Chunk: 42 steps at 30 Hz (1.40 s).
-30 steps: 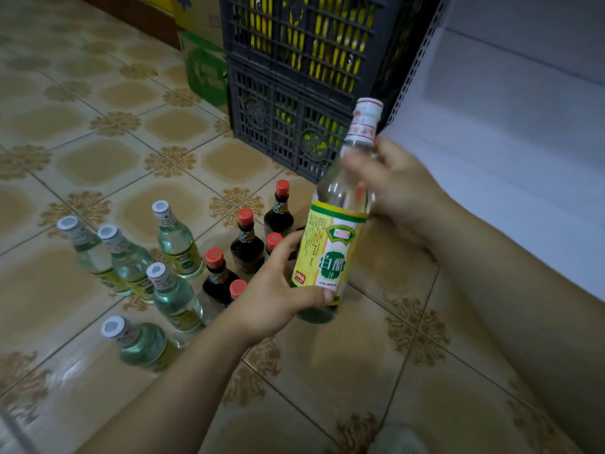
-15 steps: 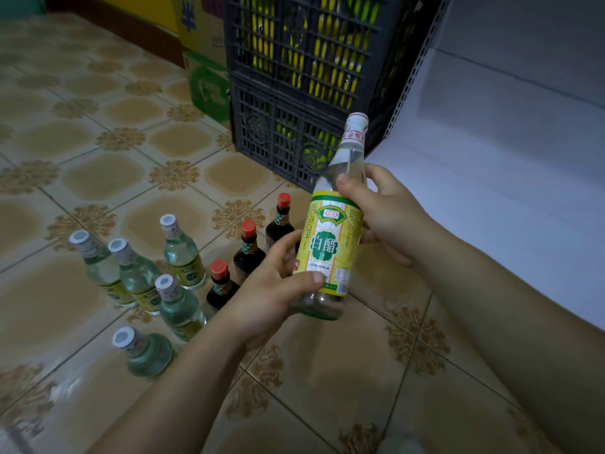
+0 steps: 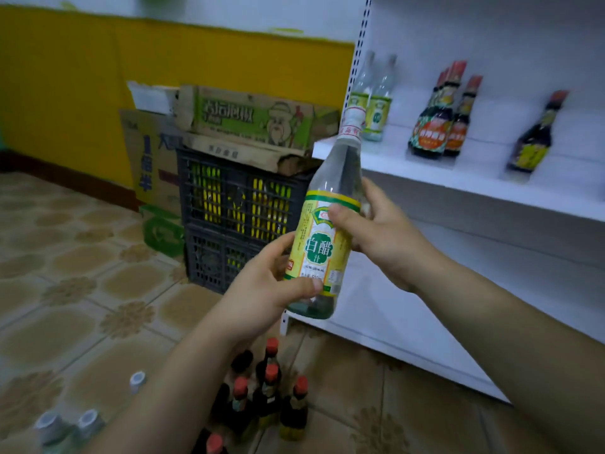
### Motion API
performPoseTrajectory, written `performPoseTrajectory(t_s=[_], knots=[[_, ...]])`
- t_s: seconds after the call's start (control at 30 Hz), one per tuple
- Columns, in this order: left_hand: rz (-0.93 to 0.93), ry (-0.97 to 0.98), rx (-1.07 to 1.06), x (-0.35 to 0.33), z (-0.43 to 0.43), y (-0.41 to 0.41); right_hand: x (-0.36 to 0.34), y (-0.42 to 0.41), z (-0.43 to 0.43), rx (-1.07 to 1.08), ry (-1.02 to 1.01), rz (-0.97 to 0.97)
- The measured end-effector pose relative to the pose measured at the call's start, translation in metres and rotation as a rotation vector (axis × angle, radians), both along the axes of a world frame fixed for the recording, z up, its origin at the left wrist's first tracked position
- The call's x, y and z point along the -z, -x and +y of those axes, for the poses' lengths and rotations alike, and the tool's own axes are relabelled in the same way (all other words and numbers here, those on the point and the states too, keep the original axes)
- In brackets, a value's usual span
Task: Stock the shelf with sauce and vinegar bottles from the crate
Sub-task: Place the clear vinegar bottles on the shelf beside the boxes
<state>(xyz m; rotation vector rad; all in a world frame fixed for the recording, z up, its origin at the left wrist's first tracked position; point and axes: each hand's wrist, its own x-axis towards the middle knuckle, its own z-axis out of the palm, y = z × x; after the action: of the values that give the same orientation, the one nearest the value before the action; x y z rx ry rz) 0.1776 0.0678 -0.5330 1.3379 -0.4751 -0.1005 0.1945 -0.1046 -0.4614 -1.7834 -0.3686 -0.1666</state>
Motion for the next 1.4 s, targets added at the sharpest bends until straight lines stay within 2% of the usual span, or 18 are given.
performPoseTrajectory(t_s=[0.1, 0.33, 0.5, 0.73, 0.8, 0.9, 0.97, 1.1, 1.4], knots=[[-0.041, 0.01, 0.026, -0.034, -0.007, -0.003, -0.033, 0.012, -0.007, -0.043, 0.03, 0.014], [-0.188, -0.094, 0.068, -0.091, -0.036, -0.038, -0.09, 0.002, -0.036, 0.101, -0.005, -0.018], [-0.282, -0.166, 0.042, -0.124, -0.066, -0.099, -0.12, -0.052, -0.061, 0.125, 0.042, -0.088], [-0.38, -0.299, -0.047, -0.152, -0.115, -0.215, -0.148, -0.17, -0.098, 0.235, 0.121, -0.217], [-0.396, -0.459, -0.106, -0.15, -0.124, -0.252, -0.149, -0.206, -0.108, 0.277, 0.16, -0.24], [-0.359, -0.92, -0.281, -0.139, -0.132, -0.302, -0.144, -0.254, -0.126, 0.331, 0.164, -0.233], [-0.348, -1.084, -0.337, -0.132, -0.138, -0.322, -0.138, -0.279, -0.137, 0.358, 0.154, -0.215], [-0.453, -1.366, -0.373, -0.13, -0.15, -0.352, -0.128, -0.323, -0.157, 0.387, 0.137, -0.181], [-0.578, -1.471, -0.394, -0.116, -0.148, -0.372, -0.122, -0.389, -0.157, 0.376, 0.152, -0.177]])
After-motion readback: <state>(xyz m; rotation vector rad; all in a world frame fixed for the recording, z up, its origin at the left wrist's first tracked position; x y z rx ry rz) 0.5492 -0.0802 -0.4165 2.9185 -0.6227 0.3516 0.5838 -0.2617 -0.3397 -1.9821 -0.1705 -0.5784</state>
